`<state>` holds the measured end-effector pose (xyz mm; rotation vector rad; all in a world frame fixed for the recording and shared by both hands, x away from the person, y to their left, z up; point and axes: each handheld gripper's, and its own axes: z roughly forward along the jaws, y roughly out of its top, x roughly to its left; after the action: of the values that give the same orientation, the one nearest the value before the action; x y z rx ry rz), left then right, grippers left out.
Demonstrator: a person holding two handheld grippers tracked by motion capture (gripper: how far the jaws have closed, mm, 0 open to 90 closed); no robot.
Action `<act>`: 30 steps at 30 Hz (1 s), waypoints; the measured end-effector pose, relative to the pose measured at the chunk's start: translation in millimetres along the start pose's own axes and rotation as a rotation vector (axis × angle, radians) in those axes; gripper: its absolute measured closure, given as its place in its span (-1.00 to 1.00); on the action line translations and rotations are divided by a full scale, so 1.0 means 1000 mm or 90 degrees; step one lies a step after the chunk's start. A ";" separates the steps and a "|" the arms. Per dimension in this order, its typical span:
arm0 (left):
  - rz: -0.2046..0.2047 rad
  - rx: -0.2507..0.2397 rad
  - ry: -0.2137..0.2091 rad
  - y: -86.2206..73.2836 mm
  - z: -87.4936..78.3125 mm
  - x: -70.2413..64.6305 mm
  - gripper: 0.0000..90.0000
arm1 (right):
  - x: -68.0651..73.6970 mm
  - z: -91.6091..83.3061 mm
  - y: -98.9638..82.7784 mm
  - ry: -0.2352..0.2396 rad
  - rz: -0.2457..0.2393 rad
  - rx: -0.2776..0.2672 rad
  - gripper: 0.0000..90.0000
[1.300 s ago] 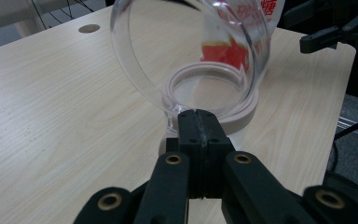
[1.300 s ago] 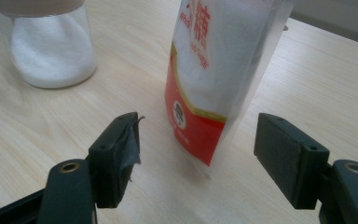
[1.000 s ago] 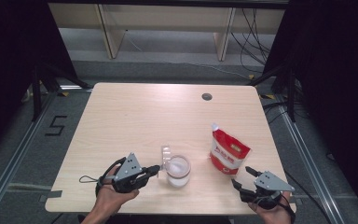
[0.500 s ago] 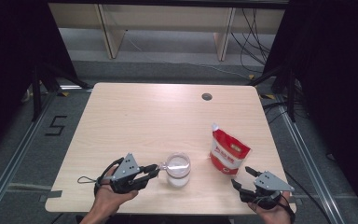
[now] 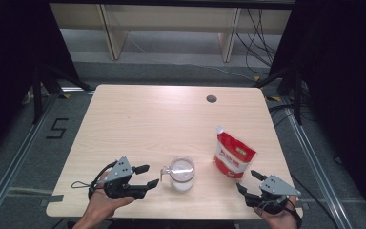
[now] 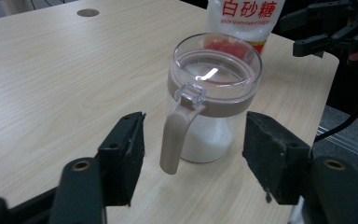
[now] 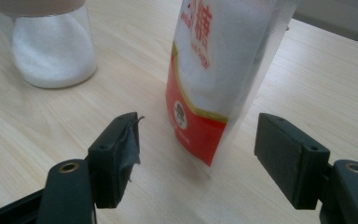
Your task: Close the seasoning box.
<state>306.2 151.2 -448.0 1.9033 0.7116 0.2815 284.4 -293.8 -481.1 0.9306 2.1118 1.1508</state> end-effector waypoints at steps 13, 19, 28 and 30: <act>-0.014 0.011 0.013 -0.012 -0.006 0.000 -0.66 | 0.002 -0.001 0.000 0.006 0.013 0.007 -0.30; -0.010 0.012 0.016 -0.017 -0.011 0.001 -0.66 | 0.002 -0.001 0.000 0.005 0.014 0.007 -0.30; -0.011 0.022 0.025 -0.025 -0.014 0.000 -0.66 | 0.002 -0.001 0.001 0.006 0.014 0.007 -0.30; -0.012 0.022 0.025 -0.026 -0.015 0.000 -0.66 | 0.002 -0.001 0.001 0.004 0.012 0.006 -0.30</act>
<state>289.7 169.9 -464.7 1.9268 0.7647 0.2977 282.5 -292.3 -480.2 0.9546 2.1196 1.1566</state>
